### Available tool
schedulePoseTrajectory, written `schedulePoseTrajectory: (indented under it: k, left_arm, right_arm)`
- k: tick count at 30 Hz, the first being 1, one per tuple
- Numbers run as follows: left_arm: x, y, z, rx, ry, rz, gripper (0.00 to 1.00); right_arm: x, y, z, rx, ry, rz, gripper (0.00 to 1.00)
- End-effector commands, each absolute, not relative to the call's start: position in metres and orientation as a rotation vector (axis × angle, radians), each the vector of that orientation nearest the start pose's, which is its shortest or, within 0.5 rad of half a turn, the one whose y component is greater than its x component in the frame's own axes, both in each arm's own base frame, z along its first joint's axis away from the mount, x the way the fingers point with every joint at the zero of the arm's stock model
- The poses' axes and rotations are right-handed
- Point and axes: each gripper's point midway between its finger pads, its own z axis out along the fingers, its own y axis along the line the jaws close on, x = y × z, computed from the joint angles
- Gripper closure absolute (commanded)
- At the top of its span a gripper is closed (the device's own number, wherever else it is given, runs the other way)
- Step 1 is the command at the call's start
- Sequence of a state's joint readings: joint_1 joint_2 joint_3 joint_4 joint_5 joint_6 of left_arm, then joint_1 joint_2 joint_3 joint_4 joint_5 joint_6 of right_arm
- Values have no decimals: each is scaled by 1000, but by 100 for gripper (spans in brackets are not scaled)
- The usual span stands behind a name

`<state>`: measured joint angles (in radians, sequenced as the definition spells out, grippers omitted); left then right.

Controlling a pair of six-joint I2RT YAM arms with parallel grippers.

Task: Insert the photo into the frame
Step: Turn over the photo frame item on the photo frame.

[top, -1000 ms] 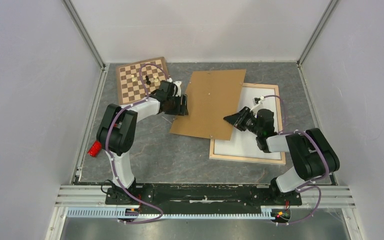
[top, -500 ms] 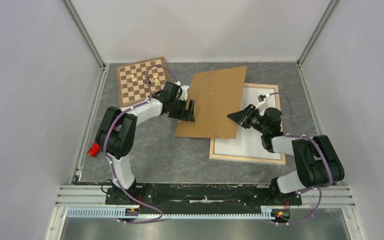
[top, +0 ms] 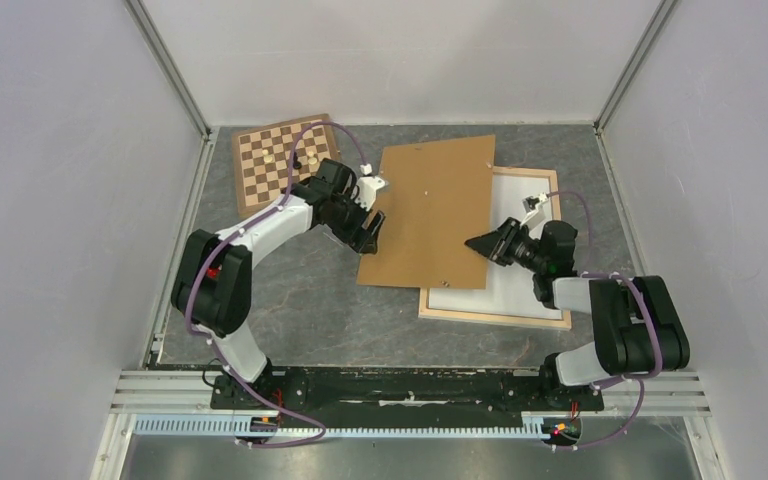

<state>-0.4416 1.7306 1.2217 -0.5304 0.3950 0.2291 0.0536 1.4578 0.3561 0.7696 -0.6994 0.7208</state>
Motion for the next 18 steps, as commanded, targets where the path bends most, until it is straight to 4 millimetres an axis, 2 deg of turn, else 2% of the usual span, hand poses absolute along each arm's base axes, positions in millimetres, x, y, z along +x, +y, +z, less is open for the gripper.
schedulePoseTrajectory:
  k: [1, 5, 10, 18]
  left_arm:
    - [331, -207, 79, 1177, 2326, -520, 18]
    - [327, -212, 65, 1207, 2356, -574, 19]
    - [320, -219, 55, 1146, 2427, -661, 24]
    - [303, -240, 52, 1136, 2453, -791, 24]
  right_arm:
    - [315, 147, 102, -41, 1917, 1114, 100]
    - [315, 142, 103, -42, 1915, 1103, 100]
    - [314, 141, 102, -44, 1914, 1102, 100]
    - [314, 141, 100, -36, 1918, 1105, 100]
